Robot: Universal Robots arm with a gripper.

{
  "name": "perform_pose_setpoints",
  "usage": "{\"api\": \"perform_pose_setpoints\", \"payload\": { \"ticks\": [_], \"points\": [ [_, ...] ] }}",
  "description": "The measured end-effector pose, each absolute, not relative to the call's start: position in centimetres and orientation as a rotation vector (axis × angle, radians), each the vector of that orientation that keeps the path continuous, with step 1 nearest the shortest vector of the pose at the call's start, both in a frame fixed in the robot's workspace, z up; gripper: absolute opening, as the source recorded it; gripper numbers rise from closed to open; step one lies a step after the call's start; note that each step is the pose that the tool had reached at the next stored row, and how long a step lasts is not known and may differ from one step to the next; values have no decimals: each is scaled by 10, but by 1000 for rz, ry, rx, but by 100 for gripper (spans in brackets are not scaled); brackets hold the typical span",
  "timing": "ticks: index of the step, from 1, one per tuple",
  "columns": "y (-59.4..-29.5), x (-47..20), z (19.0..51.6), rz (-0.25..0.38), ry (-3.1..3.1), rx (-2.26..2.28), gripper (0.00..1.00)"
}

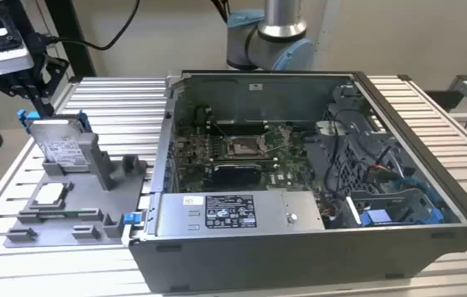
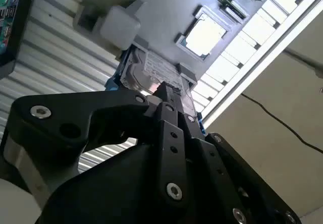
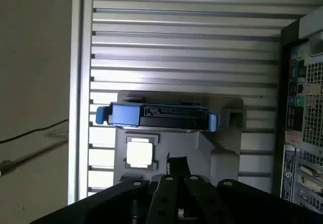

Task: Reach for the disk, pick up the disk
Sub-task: 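Reach for the disk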

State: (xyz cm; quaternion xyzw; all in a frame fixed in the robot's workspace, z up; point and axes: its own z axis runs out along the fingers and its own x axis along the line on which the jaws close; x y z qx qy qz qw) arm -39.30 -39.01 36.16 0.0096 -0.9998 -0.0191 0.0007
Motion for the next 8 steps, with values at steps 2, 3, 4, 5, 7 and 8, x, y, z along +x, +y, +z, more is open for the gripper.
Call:
{"api": "perform_pose_setpoints", "payload": {
  "ticks": [2,3,4,5,7,8],
  "points": [
    [-390,-393,362,-60,-3140,30,0],
    [-390,-393,362,-60,-3140,30,0],
    [-390,-393,362,-60,-3140,30,0],
    [-390,-393,362,-60,-3140,30,0],
    [-390,-393,362,-60,-3140,30,0],
    [-390,-393,362,-60,-3140,30,0]
  ]
}}
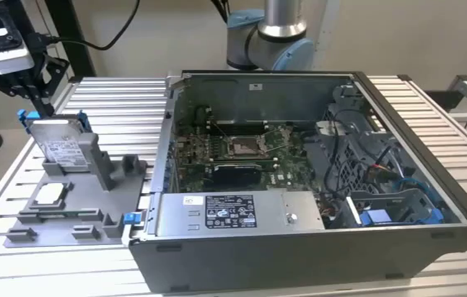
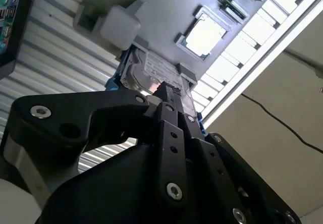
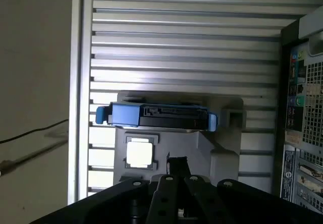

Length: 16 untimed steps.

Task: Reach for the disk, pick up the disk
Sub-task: 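Reach for the disk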

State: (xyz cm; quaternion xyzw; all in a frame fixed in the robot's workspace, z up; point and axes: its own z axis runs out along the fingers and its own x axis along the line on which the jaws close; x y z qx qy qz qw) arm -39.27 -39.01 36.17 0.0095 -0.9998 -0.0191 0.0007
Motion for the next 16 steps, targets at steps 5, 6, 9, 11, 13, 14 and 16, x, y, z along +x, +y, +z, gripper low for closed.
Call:
{"api": "perform_pose_setpoints", "payload": {
  "ticks": [5,6,9,11,13,14,16],
  "points": [
    [-390,-393,362,-60,-3140,30,0],
    [-390,-393,362,-60,-3139,30,0],
    [-383,-393,362,-60,-3140,30,0],
    [-374,-393,362,-60,-3140,30,0],
    [-365,-393,362,-60,-3140,30,0],
    [-361,-393,362,-60,-3140,30,0],
    [-357,-394,362,-60,-3140,31,0]
  ]
}}
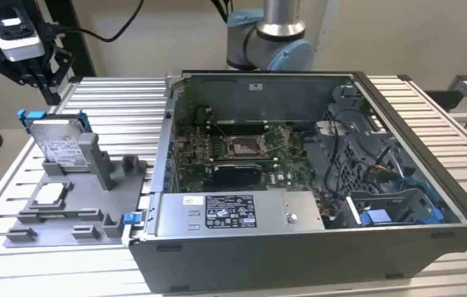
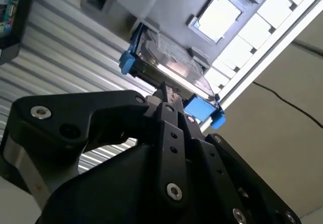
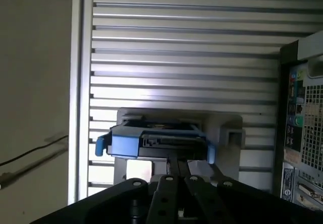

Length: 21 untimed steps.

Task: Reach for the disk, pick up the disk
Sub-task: 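Reach for the disk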

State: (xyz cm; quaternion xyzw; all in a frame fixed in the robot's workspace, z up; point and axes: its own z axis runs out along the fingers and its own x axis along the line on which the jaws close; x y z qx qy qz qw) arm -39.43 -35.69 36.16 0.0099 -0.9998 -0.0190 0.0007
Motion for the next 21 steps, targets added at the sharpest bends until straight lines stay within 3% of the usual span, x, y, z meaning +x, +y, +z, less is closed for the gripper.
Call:
{"api": "perform_pose_setpoints", "payload": {
  "ticks": [21],
  "points": [
    [-357,-442,361,-60,-3139,47,0]
  ]
}}
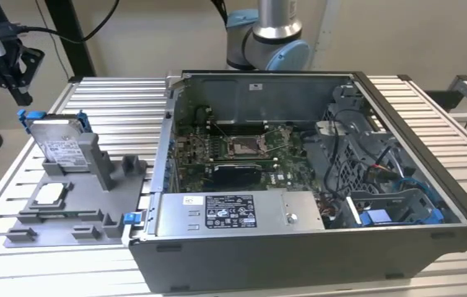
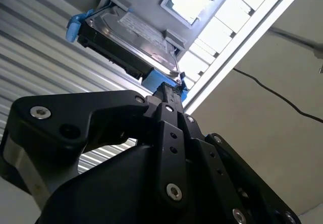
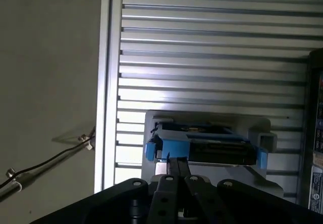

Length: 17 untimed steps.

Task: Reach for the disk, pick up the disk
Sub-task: 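Reach for the disk, then pick up the disk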

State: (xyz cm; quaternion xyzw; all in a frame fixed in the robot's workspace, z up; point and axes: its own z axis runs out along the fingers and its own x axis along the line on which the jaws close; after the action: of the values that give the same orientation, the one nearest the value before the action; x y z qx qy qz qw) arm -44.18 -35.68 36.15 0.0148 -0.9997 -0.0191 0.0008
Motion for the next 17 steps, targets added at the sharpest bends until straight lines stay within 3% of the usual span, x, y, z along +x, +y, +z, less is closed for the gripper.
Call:
{"api": "perform_pose_setpoints", "payload": {
  "ticks": [17],
  "points": [
    [-357,-442,362,-60,-3135,137,0]
  ]
}}
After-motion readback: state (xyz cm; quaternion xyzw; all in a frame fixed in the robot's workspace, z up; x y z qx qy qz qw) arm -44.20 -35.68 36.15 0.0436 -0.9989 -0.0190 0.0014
